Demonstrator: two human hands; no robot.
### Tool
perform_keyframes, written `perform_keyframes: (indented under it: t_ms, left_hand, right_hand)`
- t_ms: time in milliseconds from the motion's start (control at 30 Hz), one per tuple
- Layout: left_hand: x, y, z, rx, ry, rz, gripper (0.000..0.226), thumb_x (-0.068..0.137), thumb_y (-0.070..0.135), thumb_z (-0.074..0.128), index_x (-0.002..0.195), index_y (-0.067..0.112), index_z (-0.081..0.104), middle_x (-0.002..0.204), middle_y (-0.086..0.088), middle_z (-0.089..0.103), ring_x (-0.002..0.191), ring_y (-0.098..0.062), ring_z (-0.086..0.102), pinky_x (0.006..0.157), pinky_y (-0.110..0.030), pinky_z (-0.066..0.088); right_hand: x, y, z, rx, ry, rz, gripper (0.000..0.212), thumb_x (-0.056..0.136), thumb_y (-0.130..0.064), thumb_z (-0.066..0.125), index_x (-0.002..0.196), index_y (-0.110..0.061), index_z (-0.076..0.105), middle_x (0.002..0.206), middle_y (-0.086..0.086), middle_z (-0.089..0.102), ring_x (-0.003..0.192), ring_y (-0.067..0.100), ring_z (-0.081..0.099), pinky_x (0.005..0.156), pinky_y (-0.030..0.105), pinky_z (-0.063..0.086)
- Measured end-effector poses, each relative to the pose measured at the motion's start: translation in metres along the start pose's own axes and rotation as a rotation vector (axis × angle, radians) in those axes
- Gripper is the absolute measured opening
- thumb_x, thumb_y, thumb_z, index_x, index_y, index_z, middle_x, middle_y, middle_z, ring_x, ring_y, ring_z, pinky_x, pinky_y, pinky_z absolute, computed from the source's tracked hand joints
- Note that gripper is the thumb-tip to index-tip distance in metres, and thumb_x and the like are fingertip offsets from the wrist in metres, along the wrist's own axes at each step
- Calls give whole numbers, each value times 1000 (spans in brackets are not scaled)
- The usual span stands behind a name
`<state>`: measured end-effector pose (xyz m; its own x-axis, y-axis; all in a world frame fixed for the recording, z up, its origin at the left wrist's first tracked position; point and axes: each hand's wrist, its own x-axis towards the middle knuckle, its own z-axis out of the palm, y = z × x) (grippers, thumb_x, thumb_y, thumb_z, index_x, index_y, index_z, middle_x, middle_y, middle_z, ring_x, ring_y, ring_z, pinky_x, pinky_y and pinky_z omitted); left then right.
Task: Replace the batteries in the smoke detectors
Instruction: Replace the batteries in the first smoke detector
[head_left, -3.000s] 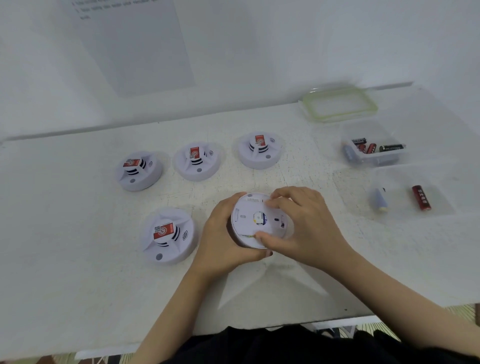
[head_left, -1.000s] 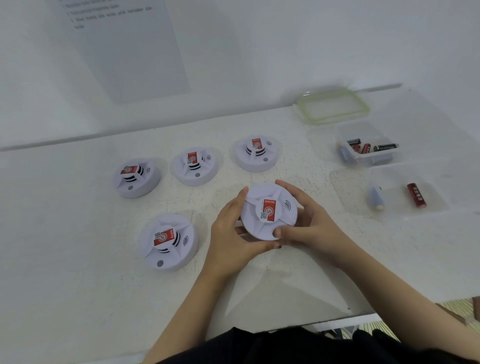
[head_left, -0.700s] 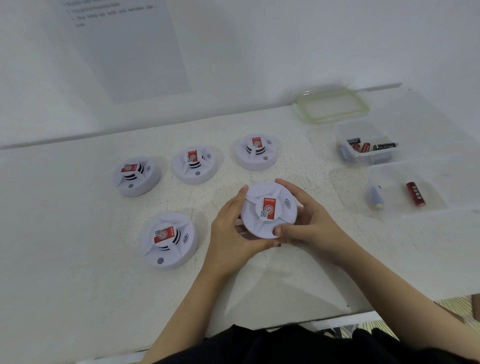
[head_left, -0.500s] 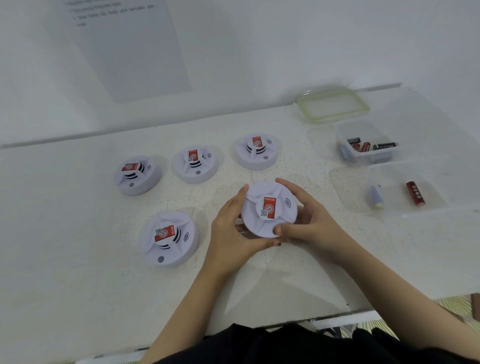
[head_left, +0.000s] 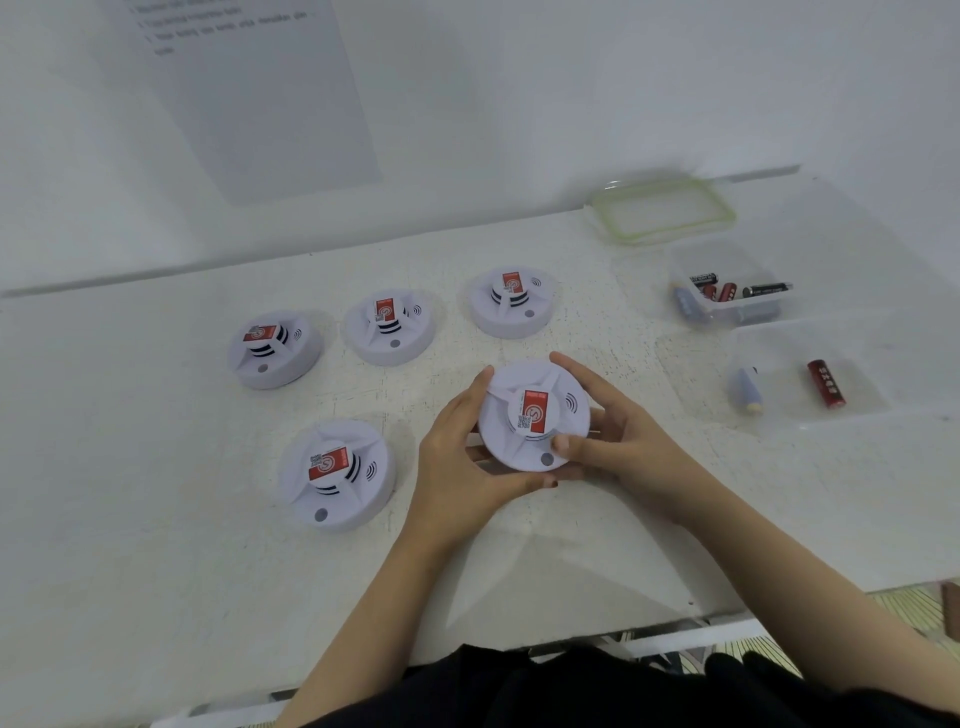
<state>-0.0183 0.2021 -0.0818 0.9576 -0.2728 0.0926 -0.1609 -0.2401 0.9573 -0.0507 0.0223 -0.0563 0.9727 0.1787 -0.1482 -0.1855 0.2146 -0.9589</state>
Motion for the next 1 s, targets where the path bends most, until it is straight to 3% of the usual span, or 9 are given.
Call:
perform_keyframes:
  t_ms: [100, 567, 867, 1000]
  left_hand:
    - [-2, 1, 1, -25, 14, -5, 96, 55, 22, 95, 139, 26, 48, 131, 3, 58, 117, -16, 60, 80, -38, 60]
    - [-1, 0, 2, -27, 22, 1, 95, 55, 25, 94, 138, 28, 48, 132, 5, 58, 123, -14, 56, 87, -42, 57]
    - [-4, 3, 3, -45, 33, -14, 95, 55, 22, 94, 135, 40, 48, 132, 12, 57, 120, -6, 56, 87, -37, 57]
    - [-4, 3, 3, -39, 28, -15, 98, 53, 25, 94, 139, 35, 47, 132, 10, 57, 120, -9, 57, 86, -39, 58]
  right_hand:
    - [0, 0, -1, 6, 4, 4, 67, 79, -14, 63, 138, -35, 39, 115, 4, 68, 101, 28, 67, 72, 37, 58]
    - [2, 3, -4, 30, -6, 0, 64, 80, -14, 62, 137, -34, 40, 118, 4, 67, 101, 31, 67, 74, 41, 59]
    - [2, 5, -6, 55, -16, -3, 65, 81, -12, 62, 138, -33, 40, 118, 9, 66, 102, 34, 65, 77, 45, 58]
    - [2, 5, -6, 49, -12, -2, 65, 82, -12, 60, 140, -32, 39, 118, 8, 66, 102, 33, 66, 76, 43, 58]
